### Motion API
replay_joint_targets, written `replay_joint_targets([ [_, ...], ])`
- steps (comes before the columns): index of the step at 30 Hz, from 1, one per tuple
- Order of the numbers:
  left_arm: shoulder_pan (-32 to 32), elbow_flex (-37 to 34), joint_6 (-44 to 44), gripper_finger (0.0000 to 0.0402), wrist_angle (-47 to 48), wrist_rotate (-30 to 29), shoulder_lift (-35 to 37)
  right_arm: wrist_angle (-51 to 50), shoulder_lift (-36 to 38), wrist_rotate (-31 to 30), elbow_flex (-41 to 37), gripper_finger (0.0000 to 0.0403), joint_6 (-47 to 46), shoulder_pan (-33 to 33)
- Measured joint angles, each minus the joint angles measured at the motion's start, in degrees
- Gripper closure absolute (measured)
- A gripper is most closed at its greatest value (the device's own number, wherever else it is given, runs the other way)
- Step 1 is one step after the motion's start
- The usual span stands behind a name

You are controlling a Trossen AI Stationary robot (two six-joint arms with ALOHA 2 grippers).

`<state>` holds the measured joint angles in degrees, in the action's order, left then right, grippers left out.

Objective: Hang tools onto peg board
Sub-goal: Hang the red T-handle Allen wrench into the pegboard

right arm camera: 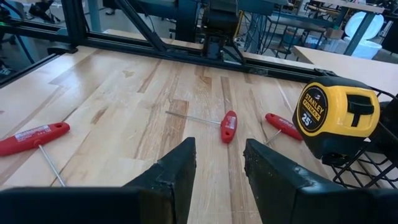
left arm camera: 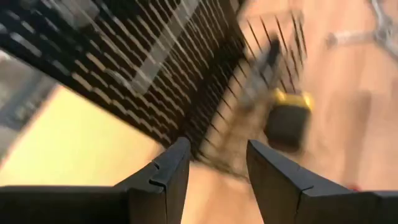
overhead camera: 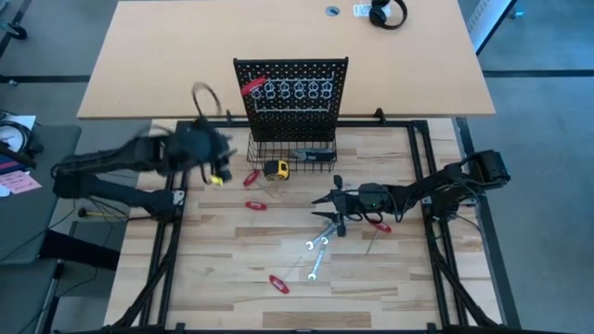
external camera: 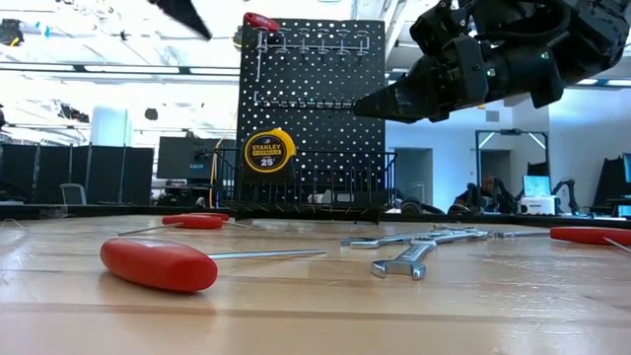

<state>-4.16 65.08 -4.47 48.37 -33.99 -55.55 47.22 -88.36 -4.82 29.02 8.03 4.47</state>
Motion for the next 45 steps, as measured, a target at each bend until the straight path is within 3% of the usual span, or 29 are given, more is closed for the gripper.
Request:
replay_joint_targets([
  [5, 10.5, -11.8, 16.5, 0.0252, -1.5, -1.2, 0.3, 0.0, 0.0, 0.0, 0.0, 0.0255, 0.0, 0.0],
  [10, 18.3, -24.2, 31.2, 0.0252, -11.5, -3.8, 0.0, 0.0, 0.0, 0.0, 0.0, 0.0255, 0.0, 0.0],
  [14, 21.2, -31.9, 39.2, 0.0251, -20.7, -3.8, 0.0, 0.0, 0.0, 0.0, 0.0, 0.0255, 0.0, 0.0],
  [17, 23.3, -34.8, 40.6, 0.0251, -24.2, -2.7, -0.8, 0.1, 0.0, 0.0, 0.0, 0.0255, 0.0, 0.0],
  [26, 25.4, -32.4, 47.9, 0.0251, -28.7, 0.5, -16.3, 0.5, 0.0, 0.0, 0.0, 0.0255, -0.1, 0.0],
  [34, 23.0, -23.2, 58.5, 0.0254, -22.6, 3.0, -33.7, 1.3, 0.0, 0.0, 0.0, 0.0255, -0.1, 0.0],
  [39, 19.9, -19.6, 59.7, 0.0297, -20.5, 6.3, -39.9, 1.3, 0.0, 0.0, 0.0, 0.0255, -0.1, 0.0],
  [45, 19.0, -19.1, 57.6, 0.0389, -19.7, 8.3, -40.4, 1.2, 0.0, 0.0, 0.0, 0.0255, -0.1, 0.0],
])
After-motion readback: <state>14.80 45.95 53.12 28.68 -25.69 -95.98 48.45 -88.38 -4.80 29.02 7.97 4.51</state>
